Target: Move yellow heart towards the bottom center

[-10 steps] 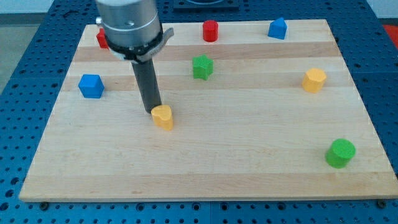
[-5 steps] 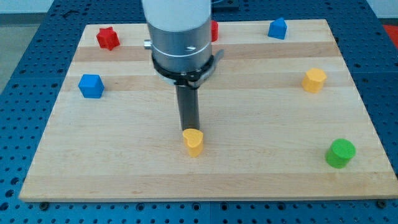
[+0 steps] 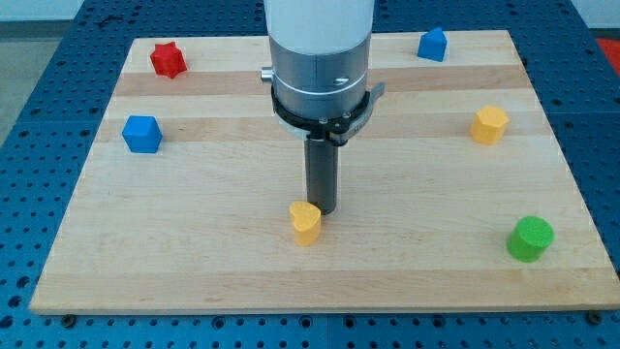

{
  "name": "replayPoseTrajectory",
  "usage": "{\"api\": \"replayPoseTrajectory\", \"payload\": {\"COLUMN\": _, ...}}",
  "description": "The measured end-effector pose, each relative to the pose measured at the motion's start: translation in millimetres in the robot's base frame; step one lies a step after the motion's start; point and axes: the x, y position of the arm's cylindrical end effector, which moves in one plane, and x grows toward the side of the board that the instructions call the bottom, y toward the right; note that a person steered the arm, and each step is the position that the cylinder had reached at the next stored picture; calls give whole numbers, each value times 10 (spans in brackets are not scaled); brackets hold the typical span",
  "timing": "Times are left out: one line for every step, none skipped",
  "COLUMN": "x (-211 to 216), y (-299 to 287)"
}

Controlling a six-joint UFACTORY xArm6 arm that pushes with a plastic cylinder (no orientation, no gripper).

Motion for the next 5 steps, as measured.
{"api": "replayPoseTrajectory", "payload": {"x": -300, "y": -185}}
{"api": "replayPoseTrajectory", "payload": {"x": -545, "y": -504}}
{"api": "replayPoseTrajectory", "payload": {"x": -225, "y": -541}}
{"api": "replayPoseTrajectory", "payload": {"x": -116, "y": -378}}
{"api": "replayPoseTrajectory", "payload": {"x": -127, "y": -350}}
